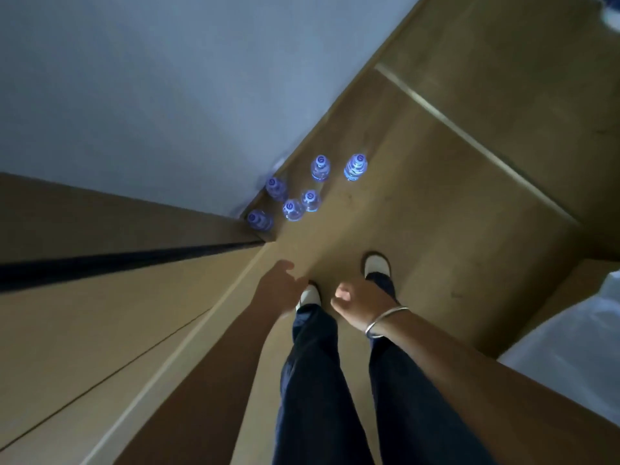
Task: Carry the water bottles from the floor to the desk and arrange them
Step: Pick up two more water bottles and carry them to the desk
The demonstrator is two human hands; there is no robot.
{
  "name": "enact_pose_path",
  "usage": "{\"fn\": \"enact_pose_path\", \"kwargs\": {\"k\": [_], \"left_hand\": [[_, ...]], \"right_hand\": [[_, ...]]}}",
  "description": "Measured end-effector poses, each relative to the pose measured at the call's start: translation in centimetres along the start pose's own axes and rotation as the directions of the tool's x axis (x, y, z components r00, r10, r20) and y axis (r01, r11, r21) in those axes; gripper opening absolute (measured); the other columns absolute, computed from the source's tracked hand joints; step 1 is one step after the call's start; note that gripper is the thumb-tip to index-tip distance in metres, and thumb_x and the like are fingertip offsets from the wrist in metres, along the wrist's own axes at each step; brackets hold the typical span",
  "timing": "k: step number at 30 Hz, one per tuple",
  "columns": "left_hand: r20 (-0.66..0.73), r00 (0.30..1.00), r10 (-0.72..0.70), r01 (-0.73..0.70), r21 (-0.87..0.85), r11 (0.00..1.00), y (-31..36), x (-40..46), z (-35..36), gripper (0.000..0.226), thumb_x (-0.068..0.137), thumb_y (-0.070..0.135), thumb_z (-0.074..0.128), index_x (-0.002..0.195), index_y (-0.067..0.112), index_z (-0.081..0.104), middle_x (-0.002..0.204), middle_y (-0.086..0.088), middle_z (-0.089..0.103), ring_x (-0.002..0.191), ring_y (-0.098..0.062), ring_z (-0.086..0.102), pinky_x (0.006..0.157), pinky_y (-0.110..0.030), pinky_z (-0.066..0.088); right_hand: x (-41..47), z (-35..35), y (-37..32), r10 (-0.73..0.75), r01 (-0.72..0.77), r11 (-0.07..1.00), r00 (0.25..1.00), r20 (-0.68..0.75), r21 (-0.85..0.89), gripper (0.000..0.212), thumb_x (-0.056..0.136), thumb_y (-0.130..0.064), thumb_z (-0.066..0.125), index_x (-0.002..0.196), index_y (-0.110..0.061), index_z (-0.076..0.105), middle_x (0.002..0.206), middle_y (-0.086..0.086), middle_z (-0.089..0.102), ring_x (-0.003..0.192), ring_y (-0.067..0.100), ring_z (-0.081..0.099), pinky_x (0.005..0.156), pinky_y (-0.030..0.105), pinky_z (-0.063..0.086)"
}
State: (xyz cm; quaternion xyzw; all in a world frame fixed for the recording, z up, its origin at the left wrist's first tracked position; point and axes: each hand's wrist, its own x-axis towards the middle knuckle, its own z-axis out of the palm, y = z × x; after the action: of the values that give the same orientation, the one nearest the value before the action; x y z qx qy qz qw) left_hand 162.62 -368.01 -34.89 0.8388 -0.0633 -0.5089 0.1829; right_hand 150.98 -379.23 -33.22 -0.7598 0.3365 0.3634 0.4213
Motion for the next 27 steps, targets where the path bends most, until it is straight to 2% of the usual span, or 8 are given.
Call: {"fn": "enact_pose_path", "kwargs": {"k": [3, 10, 12, 14, 16, 21, 24, 27], "left_hand": [[-0.037, 0.999, -0.039, 0.037, -0.053, 0.998, 0.5, 5.4, 1.6, 0.039, 0.088, 0.017, 0.062, 0.122, 0.004, 0.048, 0.082, -0.003, 0.057, 0.088, -0.024, 0.057, 0.08, -0.023, 0.038], [-0.117, 0.984, -0.137, 0.106, -0.237, 0.966, -1.0, 18.2, 5.9, 0.046, 0.086, 0.017, 0.065, 0.126, 0.006, 0.048, 0.112, -0.018, 0.06, 0.107, -0.032, 0.057, 0.09, -0.03, 0.041], [-0.153, 0.977, -0.149, 0.115, -0.212, 0.971, -2.4, 21.4, 6.9, 0.051, 0.085, 0.022, 0.065, 0.13, 0.008, 0.045, 0.12, -0.015, 0.058, 0.112, -0.029, 0.055, 0.093, -0.029, 0.039], [-0.198, 0.97, -0.143, 0.105, -0.189, 0.976, -4.0, 25.0, 7.6, 0.058, 0.085, 0.029, 0.065, 0.133, 0.007, 0.041, 0.127, -0.015, 0.055, 0.118, -0.028, 0.051, 0.095, -0.03, 0.036], [-0.251, 0.96, -0.127, 0.077, -0.2, 0.977, -5.2, 28.6, 8.0, 0.063, 0.084, 0.032, 0.066, 0.134, 0.004, 0.04, 0.132, -0.017, 0.05, 0.121, -0.03, 0.048, 0.097, -0.033, 0.036], [-0.342, 0.932, -0.118, 0.051, -0.197, 0.979, -8.4, 36.5, 9.7, 0.086, 0.079, 0.036, 0.071, 0.147, 0.015, 0.023, 0.151, -0.012, 0.027, 0.137, -0.027, 0.03, 0.108, -0.033, 0.027], [-0.371, 0.924, -0.091, -0.011, -0.263, 0.965, -9.8, 39.9, 10.8, 0.078, 0.079, 0.039, 0.07, 0.143, 0.016, 0.032, 0.145, -0.011, 0.038, 0.133, -0.027, 0.038, 0.109, -0.04, 0.033], [-0.408, 0.911, -0.058, -0.083, -0.32, 0.944, -10.3, 41.4, 11.2, 0.073, 0.079, 0.044, 0.068, 0.14, 0.017, 0.038, 0.139, -0.01, 0.046, 0.127, -0.026, 0.045, 0.104, -0.043, 0.04]], "right_hand": [[4.5, -0.3, 2.1, 0.002, 0.0, 0.999, 0.999, 0.049, -0.04, 0.024, 0.088, -0.027, 0.046, 0.084, -0.006, 0.058, 0.089, 0.013, 0.065, 0.086, 0.028, 0.059, 0.074, 0.034, 0.043], [17.1, -1.4, 5.9, -0.006, 0.009, 0.997, 0.999, 0.043, -0.071, 0.021, 0.085, -0.024, 0.05, 0.065, -0.018, 0.046, 0.076, 0.008, 0.056, 0.081, 0.028, 0.055, 0.071, 0.031, 0.039], [20.9, -1.0, 6.5, -0.01, 0.011, 0.998, 1.0, 0.018, -0.067, 0.01, 0.087, -0.024, 0.052, 0.079, -0.018, 0.055, 0.089, 0.008, 0.06, 0.094, 0.027, 0.057, 0.078, 0.029, 0.039], [24.8, -0.3, 6.9, -0.016, 0.014, 0.998, 1.0, -0.024, -0.064, 0.03, 0.089, -0.026, 0.054, 0.116, -0.012, 0.056, 0.115, 0.008, 0.06, 0.111, 0.025, 0.054, 0.091, 0.029, 0.038], [28.4, 0.4, 7.2, -0.045, 0.041, 0.997, 0.998, -0.054, -0.065, 0.048, 0.089, -0.029, 0.056, 0.133, -0.014, 0.044, 0.127, 0.009, 0.052, 0.116, 0.024, 0.051, 0.097, 0.031, 0.037], [37.4, 1.6, 6.9, -0.101, 0.099, 0.995, 0.982, -0.158, -0.025, 0.065, 0.083, -0.032, 0.064, 0.139, -0.017, 0.036, 0.133, 0.011, 0.045, 0.121, 0.023, 0.047, 0.098, 0.028, 0.035], [42.2, 1.6, 6.9, -0.17, 0.163, 0.985, 0.961, -0.217, -0.049, 0.064, 0.076, -0.029, 0.071, 0.132, -0.017, 0.042, 0.127, 0.011, 0.047, 0.116, 0.023, 0.049, 0.09, 0.02, 0.034], [46.0, 1.4, 6.7, -0.237, 0.228, 0.971, 0.957, -0.165, -0.073, 0.071, 0.068, -0.032, 0.079, 0.127, -0.013, 0.044, 0.123, 0.015, 0.053, 0.113, 0.028, 0.053, 0.095, 0.03, 0.041]]}}
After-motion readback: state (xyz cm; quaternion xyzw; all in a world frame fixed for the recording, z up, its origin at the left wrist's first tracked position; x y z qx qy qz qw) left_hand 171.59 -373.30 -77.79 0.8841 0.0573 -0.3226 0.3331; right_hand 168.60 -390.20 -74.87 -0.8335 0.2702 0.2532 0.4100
